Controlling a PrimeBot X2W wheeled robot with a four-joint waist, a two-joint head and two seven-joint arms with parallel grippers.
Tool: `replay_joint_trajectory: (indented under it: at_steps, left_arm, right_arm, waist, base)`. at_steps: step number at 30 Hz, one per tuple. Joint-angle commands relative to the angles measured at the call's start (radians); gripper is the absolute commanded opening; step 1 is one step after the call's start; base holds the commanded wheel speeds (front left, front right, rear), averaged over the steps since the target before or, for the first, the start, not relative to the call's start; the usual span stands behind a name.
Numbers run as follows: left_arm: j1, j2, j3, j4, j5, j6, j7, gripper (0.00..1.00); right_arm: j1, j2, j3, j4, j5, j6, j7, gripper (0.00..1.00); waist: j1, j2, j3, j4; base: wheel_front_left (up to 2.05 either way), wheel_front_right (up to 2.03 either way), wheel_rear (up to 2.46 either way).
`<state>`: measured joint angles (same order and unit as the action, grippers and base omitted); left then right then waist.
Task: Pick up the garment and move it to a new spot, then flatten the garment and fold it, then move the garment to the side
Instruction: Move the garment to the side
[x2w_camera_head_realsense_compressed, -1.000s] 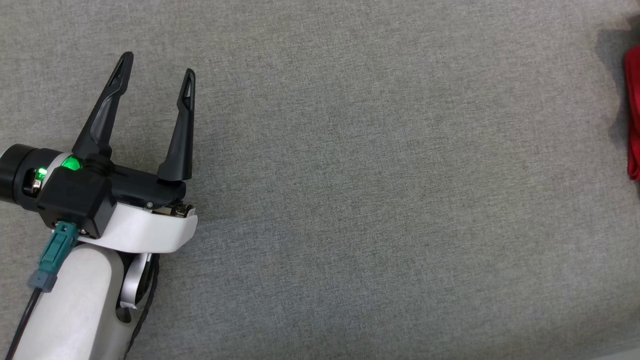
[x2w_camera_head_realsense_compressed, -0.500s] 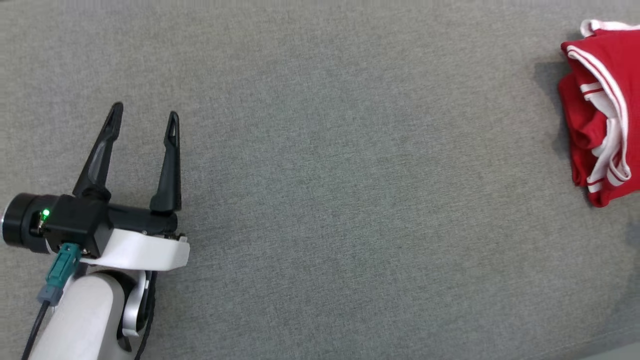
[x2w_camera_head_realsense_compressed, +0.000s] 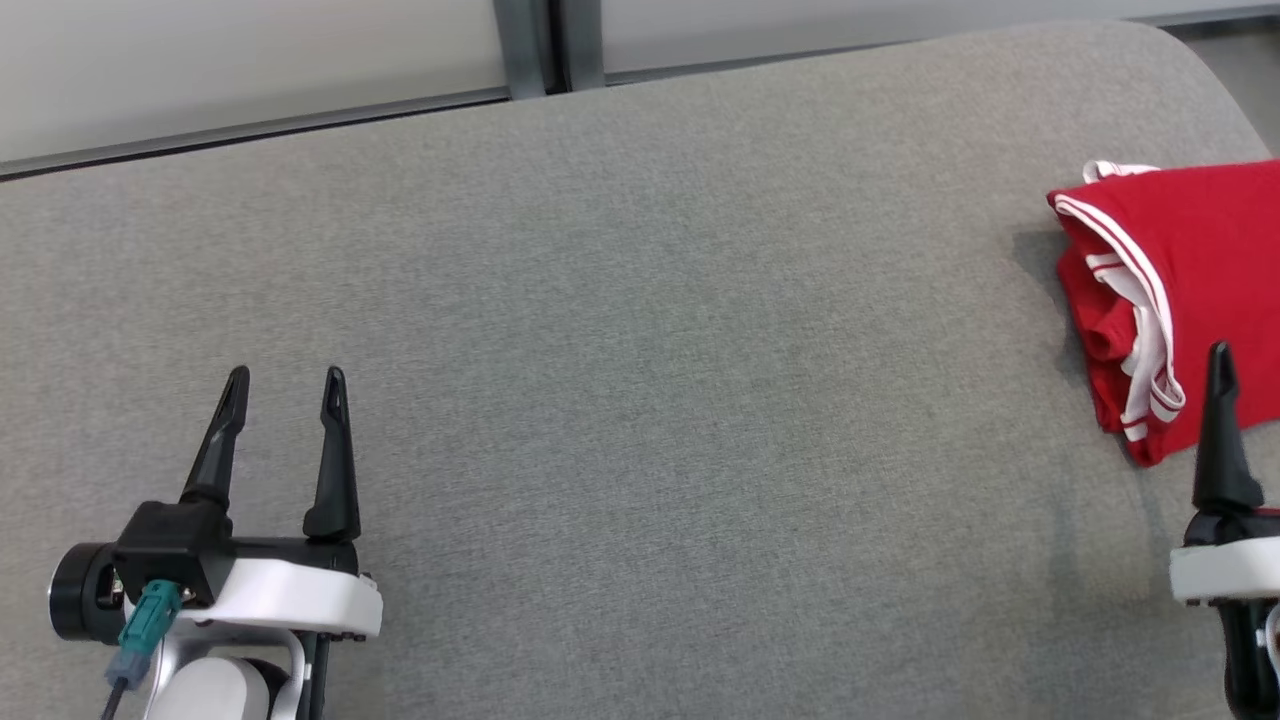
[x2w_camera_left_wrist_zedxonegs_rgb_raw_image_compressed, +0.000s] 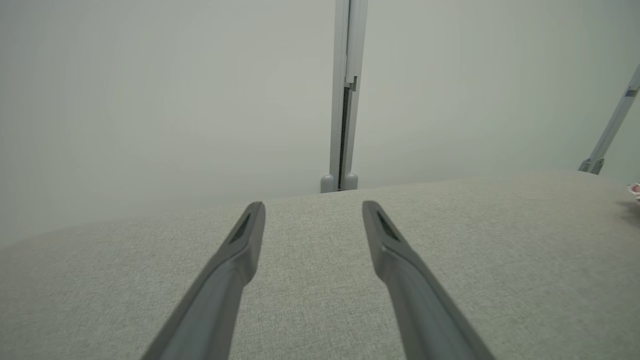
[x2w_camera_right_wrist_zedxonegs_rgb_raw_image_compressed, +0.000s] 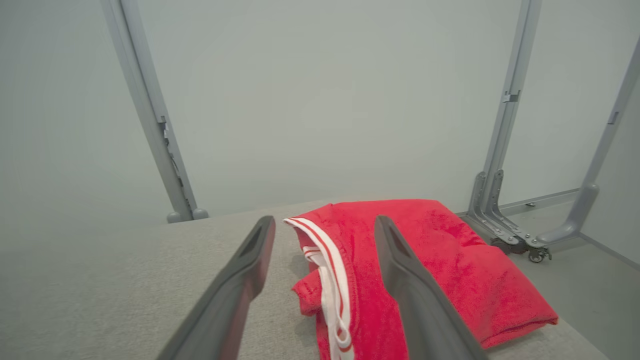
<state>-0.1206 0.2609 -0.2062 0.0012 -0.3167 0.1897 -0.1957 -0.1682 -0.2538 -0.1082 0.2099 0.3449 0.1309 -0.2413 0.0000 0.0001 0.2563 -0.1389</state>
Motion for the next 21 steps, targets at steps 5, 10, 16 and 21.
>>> replay_joint_trajectory:
  at_steps: [5, 10, 16, 21]
  left_arm:
    - [0.059, -0.007, 0.013, 0.026, -0.021, 0.016, -0.019, 1.00]
    - [0.106, 0.001, 0.015, 0.049, -0.048, -0.014, -0.030, 1.00]
    - [0.147, 0.012, 0.014, 0.068, -0.074, -0.039, -0.034, 1.00]
    - [0.191, 0.023, -0.003, 0.079, -0.075, -0.053, -0.023, 1.00]
  right_arm:
    - [0.100, 0.048, 0.020, -0.124, -0.050, 0.000, 0.071, 1.00]
    - [0.181, 0.077, 0.038, -0.222, -0.088, 0.000, 0.138, 1.00]
    - [0.256, 0.093, 0.042, -0.286, -0.108, 0.000, 0.202, 1.00]
    - [0.320, 0.097, 0.057, -0.326, -0.119, 0.000, 0.253, 1.00]
  waist:
    - [0.0000, -0.0001, -0.094, 0.103]
    - [0.0000, -0.0001, -0.157, 0.157]
    - [0.0000, -0.0001, -0.220, 0.183]
    - [0.0000, -0.0001, -0.276, 0.184]
  base:
    - [0.00, 0.00, 0.00]
    - [0.00, 0.00, 0.00]
    - [0.00, 0.00, 0.00]
    - [0.00, 0.00, 0.00]
